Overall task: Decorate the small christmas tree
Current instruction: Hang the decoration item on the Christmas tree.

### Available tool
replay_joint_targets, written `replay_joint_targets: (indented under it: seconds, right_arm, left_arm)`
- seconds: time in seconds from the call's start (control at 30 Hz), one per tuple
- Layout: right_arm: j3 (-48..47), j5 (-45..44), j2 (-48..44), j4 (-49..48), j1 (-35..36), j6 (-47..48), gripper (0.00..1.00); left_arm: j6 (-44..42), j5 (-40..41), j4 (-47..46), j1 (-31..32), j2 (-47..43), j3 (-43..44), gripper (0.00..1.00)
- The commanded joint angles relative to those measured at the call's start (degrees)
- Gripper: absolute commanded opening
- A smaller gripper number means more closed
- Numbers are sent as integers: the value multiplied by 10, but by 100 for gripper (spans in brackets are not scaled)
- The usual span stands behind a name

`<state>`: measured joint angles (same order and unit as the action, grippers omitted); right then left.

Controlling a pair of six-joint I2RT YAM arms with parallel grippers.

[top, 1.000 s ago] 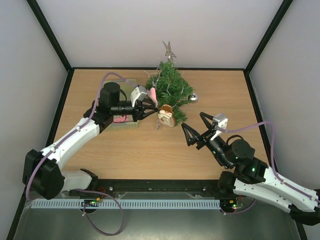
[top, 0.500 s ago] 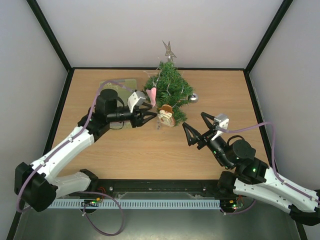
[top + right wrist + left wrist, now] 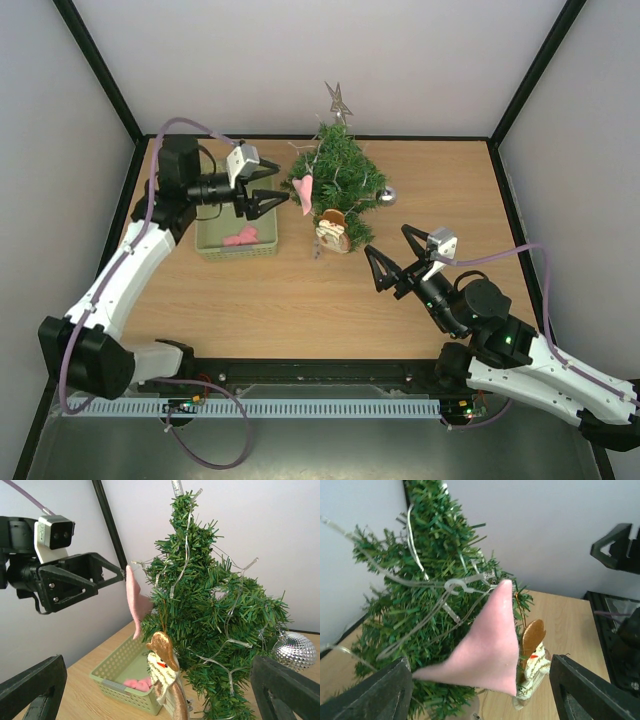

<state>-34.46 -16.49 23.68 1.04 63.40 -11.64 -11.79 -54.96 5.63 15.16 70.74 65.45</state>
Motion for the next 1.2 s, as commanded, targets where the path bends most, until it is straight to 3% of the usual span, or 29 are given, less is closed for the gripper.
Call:
replay_joint_targets:
  seconds: [0.0, 0.1, 0.23, 0.4, 0.7, 1.17]
  right_arm:
    - [-13, -6, 0, 4, 2, -5, 98]
    - [-13, -4, -2, 4, 2, -6, 98]
    - [-16, -4, -1, 3, 2, -5, 98]
    - [-20, -8, 0, 7, 2, -2, 98]
    - [-12, -14, -1, 0, 2, 4, 98]
    - [-7, -19, -2, 0, 2, 12, 98]
  left_arm:
    - [-169, -148, 120, -25, 46, 65, 76]
    - [-256, -163, 176, -38, 72, 94, 76]
    - [-294, -177, 186, -44, 106, 119, 76]
    - [-304, -218, 188, -42, 149, 143, 74]
    - [-306, -190, 188, -5, 190, 167, 70]
    - [-372, -184, 272, 5, 165, 132, 65]
